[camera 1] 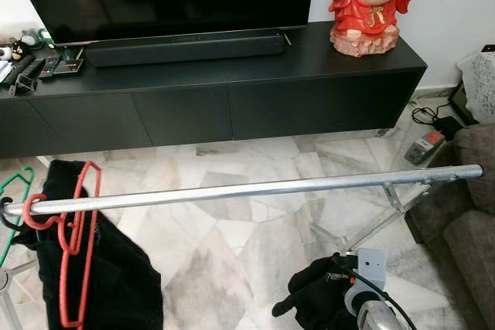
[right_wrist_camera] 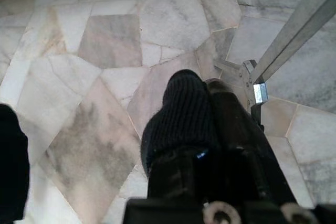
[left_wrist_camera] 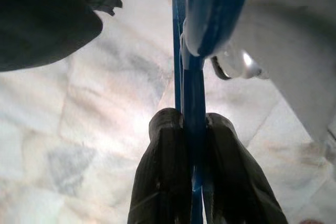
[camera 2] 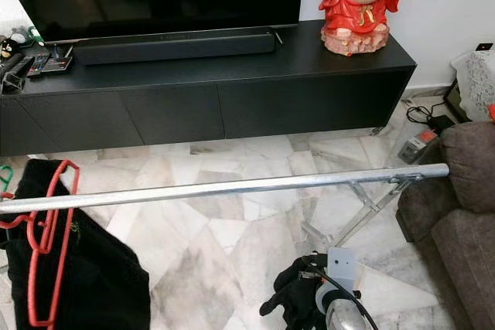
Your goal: Hang hanger
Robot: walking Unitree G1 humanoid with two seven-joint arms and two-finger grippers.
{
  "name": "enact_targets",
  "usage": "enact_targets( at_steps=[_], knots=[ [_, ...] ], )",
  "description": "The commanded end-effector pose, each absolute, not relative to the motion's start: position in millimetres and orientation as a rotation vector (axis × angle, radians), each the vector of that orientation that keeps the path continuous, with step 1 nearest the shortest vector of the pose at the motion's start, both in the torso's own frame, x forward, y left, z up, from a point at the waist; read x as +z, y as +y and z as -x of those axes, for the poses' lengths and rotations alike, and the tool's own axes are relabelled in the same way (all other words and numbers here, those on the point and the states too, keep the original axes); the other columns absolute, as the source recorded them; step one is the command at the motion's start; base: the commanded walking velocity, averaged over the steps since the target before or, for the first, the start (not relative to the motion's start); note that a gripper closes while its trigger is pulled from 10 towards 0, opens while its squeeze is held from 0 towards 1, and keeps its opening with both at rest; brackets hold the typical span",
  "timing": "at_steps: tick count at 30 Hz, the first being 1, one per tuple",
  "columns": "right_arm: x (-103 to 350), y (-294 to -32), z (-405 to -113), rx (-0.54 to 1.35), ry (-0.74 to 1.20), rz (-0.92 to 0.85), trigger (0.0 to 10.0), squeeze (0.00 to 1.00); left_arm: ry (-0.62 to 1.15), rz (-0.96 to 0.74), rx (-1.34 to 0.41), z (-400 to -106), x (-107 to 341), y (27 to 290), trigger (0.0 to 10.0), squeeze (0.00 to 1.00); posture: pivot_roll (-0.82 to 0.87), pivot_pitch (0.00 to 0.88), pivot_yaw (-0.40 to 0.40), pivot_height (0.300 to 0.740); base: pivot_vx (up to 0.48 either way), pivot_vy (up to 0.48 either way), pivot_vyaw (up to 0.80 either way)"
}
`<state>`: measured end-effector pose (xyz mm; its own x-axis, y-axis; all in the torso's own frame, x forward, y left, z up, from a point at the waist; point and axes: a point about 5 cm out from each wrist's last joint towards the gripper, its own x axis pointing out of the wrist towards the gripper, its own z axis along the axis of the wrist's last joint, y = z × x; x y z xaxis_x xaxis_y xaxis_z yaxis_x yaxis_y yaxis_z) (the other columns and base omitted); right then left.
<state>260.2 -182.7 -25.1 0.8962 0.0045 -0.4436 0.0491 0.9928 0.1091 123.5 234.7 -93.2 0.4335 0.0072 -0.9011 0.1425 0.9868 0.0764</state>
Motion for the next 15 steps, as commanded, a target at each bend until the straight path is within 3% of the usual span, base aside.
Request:
enact_targets(
  at_steps=[1,6,15],
  knots=[
    [-24.8,-182.4,-260.7,-0.015,0.462,-0.107,10.0,0.00,1.143,-0.133,-0.028,-114.9,-96.5,237.3,10.0,0.00,-0.05,0.191,0.017,0.740,0.000,0.000,0.00],
    [-25.0,-179.2,-260.8,0.020,0.467,-0.066,10.0,0.00,1.150,-0.038,0.153,-110.2,-100.1,239.5,10.0,0.00,-0.04,0.193,0.011,0.740,0.000,0.000,0.00],
    [-24.7,-177.7,-261.4,0.035,0.468,-0.050,10.0,0.00,1.154,0.049,0.268,-101.2,-101.5,247.5,10.0,0.00,-0.04,0.193,0.008,0.740,0.000,0.000,0.79]
  ],
)
